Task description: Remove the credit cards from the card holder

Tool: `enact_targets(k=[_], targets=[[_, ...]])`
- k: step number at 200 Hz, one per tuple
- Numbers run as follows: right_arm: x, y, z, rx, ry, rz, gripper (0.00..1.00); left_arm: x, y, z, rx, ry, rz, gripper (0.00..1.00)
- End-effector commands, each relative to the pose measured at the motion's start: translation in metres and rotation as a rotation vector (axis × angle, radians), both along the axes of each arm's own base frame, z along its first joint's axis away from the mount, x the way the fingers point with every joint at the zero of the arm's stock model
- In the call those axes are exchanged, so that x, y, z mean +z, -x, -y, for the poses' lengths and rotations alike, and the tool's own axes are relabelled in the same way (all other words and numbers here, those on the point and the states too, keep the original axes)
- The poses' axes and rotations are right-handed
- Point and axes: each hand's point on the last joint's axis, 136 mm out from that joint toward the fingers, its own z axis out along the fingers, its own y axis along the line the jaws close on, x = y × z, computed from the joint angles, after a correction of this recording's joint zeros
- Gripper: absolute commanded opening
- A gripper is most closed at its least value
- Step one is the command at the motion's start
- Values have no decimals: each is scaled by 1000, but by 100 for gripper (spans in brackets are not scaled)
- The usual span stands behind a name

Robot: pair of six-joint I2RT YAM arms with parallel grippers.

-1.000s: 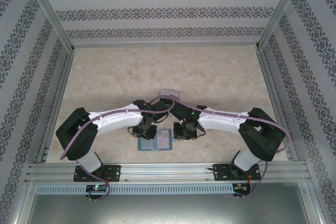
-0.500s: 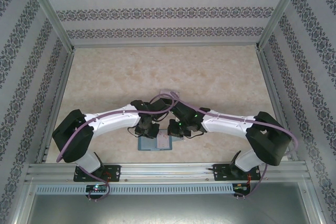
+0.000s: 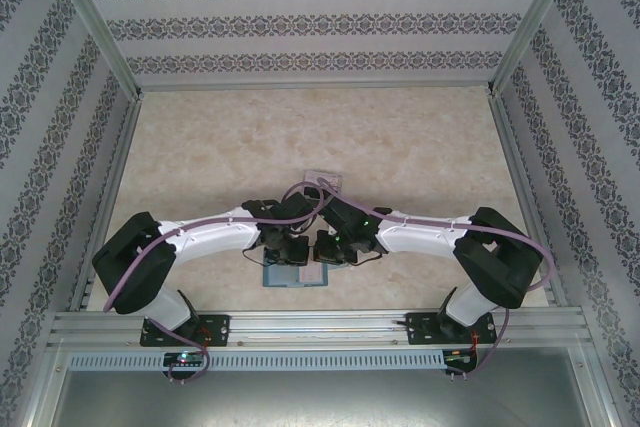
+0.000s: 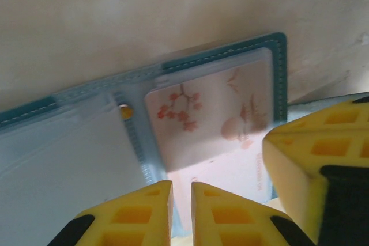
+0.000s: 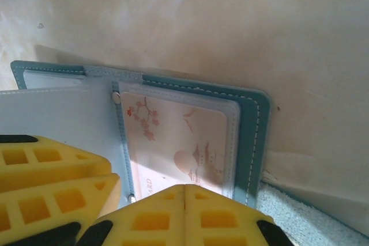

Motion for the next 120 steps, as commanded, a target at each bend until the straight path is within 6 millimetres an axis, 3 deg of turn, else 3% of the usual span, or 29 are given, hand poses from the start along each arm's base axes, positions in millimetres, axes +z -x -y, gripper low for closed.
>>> enact_targets(k=[1,120], targets=[[-5,4,8,-11,40,-5,8,5,-7,14,44,84,-1,19],[-10,4,16,-21,79,-10,10,-17,-1,-9,51,-27,-7,18]])
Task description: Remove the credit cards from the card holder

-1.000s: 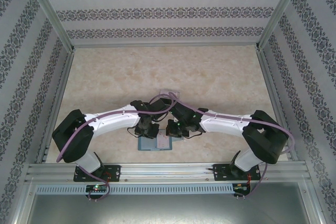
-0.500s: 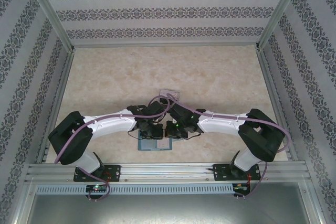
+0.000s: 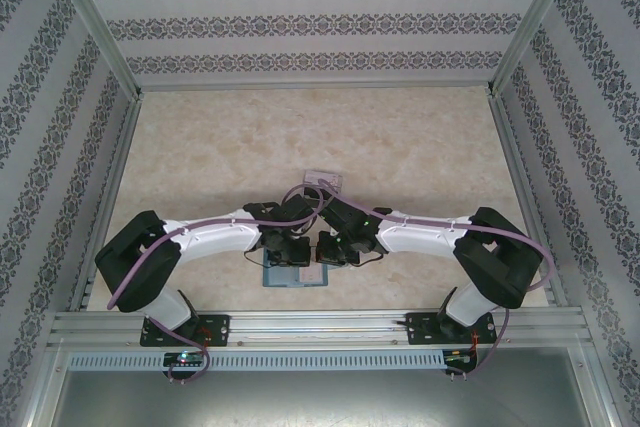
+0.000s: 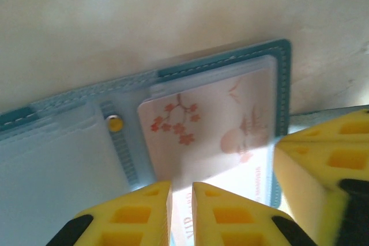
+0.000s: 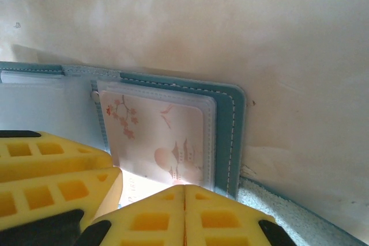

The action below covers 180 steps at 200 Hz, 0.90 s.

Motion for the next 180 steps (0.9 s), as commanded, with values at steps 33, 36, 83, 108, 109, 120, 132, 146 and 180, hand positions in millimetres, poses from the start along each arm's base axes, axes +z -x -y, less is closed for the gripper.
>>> enact_targets(k=[33,36,83,108,109,120,132,146,180], targets=[[-9,4,10,-11,56,-10,12,-7,-3,-13,26,-53,7,18],[-10,4,11,-10,58,-12,12,-7,-3,-13,25,-54,8,18],[-18,5,15,-5,99,-23,17,-14,1,-19,5,-97,-14,20],[-25,7,22,-1,141,-33,18,-17,3,-25,-5,-132,-23,20],[-25,7,22,-1,142,-33,18,-17,3,-25,-6,-133,-22,20],[-29,8,24,0,157,-41,18,-15,2,-26,-9,-139,-17,20],[-32,9,26,1,169,-47,19,-14,2,-28,-13,-152,-16,20],[-33,10,29,1,182,-50,19,-13,1,-32,-18,-174,-11,20],[-33,10,34,-1,209,-47,19,-12,3,-42,-34,-226,-5,20]])
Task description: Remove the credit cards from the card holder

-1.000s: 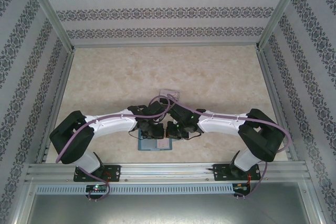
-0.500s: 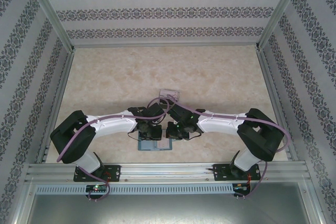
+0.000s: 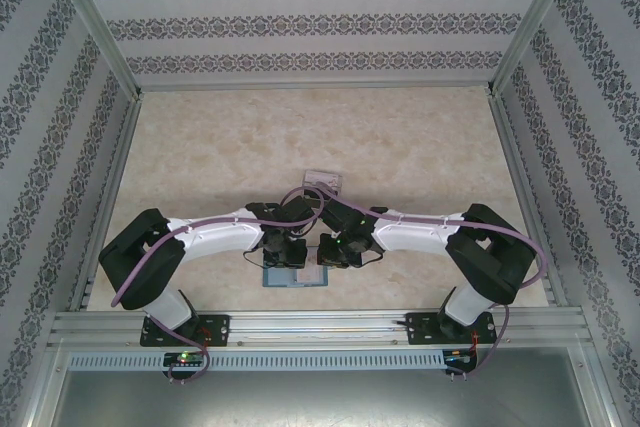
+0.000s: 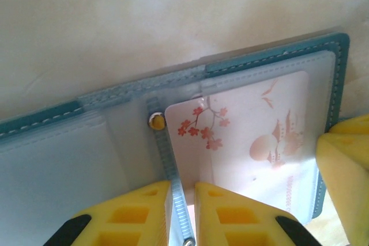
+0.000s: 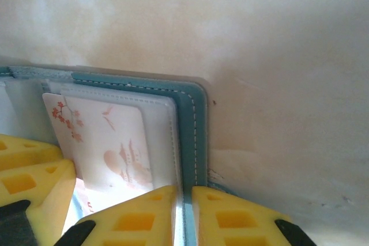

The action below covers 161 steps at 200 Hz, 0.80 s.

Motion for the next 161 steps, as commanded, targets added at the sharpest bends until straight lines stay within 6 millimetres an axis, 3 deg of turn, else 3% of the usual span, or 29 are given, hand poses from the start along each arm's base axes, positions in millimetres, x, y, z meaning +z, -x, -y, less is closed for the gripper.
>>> enact_targets(k=[1,29,81,161], targets=[[-19,7,24,2,136,-15,19,-4,2,-26,-16,-128,-7,20],[-17,7,24,5,135,-14,18,2,-1,-24,-10,-109,16,20],[-9,4,20,5,113,0,19,12,-9,10,52,111,47,24],[-9,5,20,7,111,-2,19,-2,-5,-3,79,90,32,26]])
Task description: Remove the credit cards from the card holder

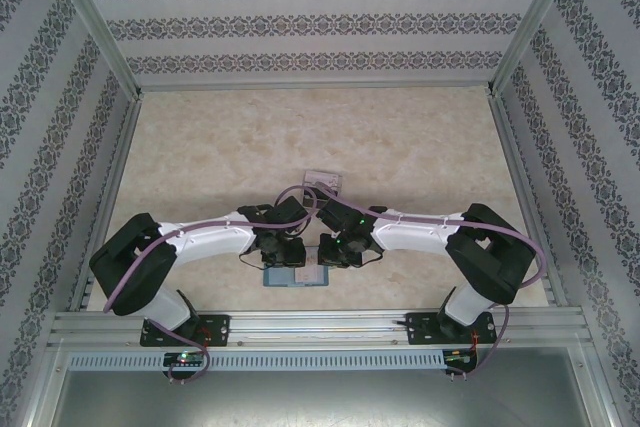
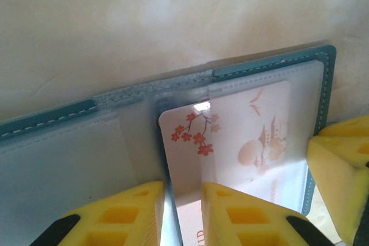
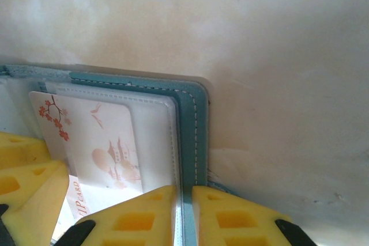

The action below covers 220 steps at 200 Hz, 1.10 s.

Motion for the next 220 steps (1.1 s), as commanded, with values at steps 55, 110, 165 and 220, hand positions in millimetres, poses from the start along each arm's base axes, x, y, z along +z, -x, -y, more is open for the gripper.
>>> enact_targets(k=[55,110,165,220], targets=[[-9,7,16,12,84,-7,19,-3,-8,11,47,157,38,24],[-9,7,9,25,74,-11,18,2,-10,16,70,244,44,18],[-9,8,10,26,82,-11,18,12,-12,9,78,226,70,12],[-9,7,9,32,85,-11,18,22,-10,-4,76,180,96,7]])
